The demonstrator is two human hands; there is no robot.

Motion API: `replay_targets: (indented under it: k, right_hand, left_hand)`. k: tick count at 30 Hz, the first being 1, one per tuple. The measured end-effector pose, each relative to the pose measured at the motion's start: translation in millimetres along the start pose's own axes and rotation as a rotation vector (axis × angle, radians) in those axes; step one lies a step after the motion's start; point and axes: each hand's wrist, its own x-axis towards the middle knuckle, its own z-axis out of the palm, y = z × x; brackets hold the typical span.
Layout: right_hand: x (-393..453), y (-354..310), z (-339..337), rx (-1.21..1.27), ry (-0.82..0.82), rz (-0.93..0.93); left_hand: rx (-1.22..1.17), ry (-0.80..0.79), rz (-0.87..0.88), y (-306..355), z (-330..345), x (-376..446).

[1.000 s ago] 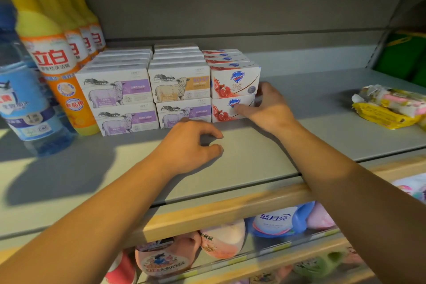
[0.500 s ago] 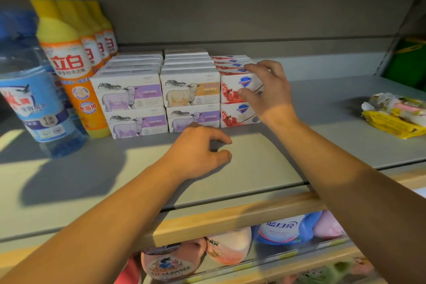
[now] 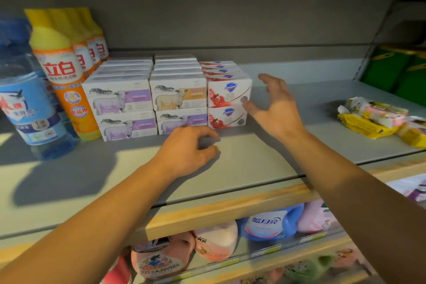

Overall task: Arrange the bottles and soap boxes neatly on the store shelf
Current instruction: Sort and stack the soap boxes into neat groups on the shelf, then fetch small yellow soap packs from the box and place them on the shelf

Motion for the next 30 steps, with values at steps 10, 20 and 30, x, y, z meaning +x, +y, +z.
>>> replay_targets:
  k: [10, 20, 30]
  right_hand:
    - [-45.7, 85.8, -128.4, -0.302, 0.171, 0.087]
    - [-6.2, 168.8, -195.0, -0.678, -0.106, 0.555]
    - [-20.8, 110.5, -167.5, -0.352, 0.094, 0.241]
  left_hand:
    - [-0.474, 0.007, -0.006, 103.4, 45.6, 52.9]
    - [-0.687, -0.035, -0.028, 136.5, 106.2, 80.8]
    - [-1.011, -0.058, -0.159, 148.0, 102.7, 74.8]
